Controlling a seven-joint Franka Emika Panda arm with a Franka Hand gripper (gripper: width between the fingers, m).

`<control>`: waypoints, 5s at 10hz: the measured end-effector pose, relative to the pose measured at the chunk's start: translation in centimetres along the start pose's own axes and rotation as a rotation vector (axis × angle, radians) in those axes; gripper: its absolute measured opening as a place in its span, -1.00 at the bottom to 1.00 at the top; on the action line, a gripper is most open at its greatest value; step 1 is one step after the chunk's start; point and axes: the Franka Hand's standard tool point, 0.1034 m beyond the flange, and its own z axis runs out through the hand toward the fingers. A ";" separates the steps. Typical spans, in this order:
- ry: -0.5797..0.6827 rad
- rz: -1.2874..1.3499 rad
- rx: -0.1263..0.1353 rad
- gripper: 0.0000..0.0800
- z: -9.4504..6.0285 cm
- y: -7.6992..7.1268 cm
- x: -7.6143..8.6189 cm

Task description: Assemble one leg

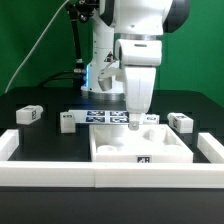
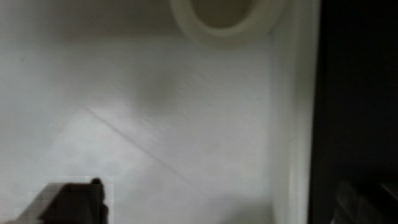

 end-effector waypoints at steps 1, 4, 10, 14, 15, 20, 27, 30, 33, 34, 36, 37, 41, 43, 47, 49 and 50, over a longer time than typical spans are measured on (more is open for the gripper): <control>0.003 -0.002 0.012 0.62 0.8 -1.1 -0.6; 0.027 -0.058 -0.010 0.62 2.8 -1.7 -2.1; 0.043 -0.142 -0.065 0.00 3.0 -0.8 -4.5; 0.043 -0.142 -0.065 0.00 3.0 -0.8 -4.5; 0.043 -0.142 -0.065 0.00 3.0 -0.8 -4.5; 0.043 -0.142 -0.065 0.00 3.0 -0.8 -4.5; 0.049 -0.146 -0.070 0.00 2.9 -0.1 -2.9; 0.052 -0.152 -0.077 0.00 2.8 1.5 -1.5; 0.054 -0.146 -0.077 0.00 2.8 2.6 -0.3; 0.053 -0.141 -0.068 0.00 2.8 2.6 0.1; 0.052 -0.114 -0.061 0.00 2.8 2.6 0.4; 0.052 -0.114 -0.061 0.00 2.8 2.6 0.4; 0.052 -0.112 -0.061 0.58 2.9 2.6 0.3; 0.052 -0.112 -0.061 0.62 2.9 2.6 0.3; 0.052 -0.070 -0.071 0.62 2.0 2.7 0.8; 0.048 -0.021 -0.087 0.62 0.1 2.0 2.0; 0.047 0.015 -0.094 0.62 -0.8 1.5 2.4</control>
Offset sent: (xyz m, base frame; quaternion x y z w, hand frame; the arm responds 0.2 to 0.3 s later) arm -0.0062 0.0082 -0.0321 -0.0489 0.1153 -0.0606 0.9903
